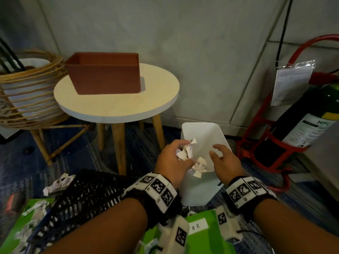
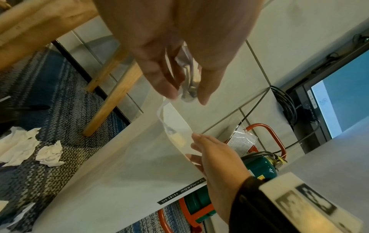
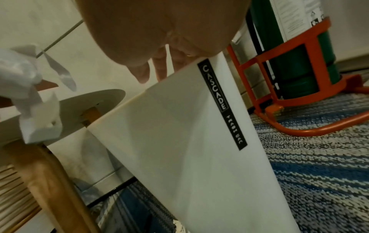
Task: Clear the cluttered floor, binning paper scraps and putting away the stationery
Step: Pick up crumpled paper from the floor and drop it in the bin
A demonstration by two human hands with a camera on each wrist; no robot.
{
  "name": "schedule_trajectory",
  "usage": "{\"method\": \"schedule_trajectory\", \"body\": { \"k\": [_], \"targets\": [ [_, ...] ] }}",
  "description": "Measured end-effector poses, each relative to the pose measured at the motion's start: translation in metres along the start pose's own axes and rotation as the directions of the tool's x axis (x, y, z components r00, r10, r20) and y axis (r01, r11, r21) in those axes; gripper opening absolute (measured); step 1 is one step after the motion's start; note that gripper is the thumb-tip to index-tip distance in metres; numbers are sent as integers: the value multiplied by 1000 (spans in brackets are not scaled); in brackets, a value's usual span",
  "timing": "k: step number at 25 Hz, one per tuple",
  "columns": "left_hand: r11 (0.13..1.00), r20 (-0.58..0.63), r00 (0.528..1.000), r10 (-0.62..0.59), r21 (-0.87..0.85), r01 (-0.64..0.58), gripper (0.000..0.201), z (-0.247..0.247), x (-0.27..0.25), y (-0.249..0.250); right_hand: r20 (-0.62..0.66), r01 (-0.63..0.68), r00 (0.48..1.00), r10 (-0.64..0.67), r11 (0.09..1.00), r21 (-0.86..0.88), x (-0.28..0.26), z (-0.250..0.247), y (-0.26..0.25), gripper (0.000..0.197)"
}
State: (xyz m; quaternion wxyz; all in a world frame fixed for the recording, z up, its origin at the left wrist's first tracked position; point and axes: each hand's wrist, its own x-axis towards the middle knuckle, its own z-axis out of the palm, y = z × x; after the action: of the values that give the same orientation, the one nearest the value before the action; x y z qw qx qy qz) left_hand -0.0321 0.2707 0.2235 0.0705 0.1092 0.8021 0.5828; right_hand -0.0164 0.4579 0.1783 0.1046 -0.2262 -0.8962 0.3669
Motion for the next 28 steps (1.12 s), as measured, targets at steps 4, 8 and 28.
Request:
{"method": "schedule_trajectory", "body": {
  "k": [4, 8, 28],
  "targets": [
    [996, -42, 998, -39, -88, 35, 43, 16, 8, 12, -73, 13, 997, -4, 992, 127, -6, -3, 3, 30],
    [984, 116, 992, -39, -166, 58, 78, 31, 16, 18, -122, 4, 992, 28, 968, 250, -9, -5, 2, 26],
    [522, 216, 844, -491, 849, 86, 24, -129, -140, -215, 706, 385, 663, -249, 922, -36, -188, 214, 16, 15]
  ]
}}
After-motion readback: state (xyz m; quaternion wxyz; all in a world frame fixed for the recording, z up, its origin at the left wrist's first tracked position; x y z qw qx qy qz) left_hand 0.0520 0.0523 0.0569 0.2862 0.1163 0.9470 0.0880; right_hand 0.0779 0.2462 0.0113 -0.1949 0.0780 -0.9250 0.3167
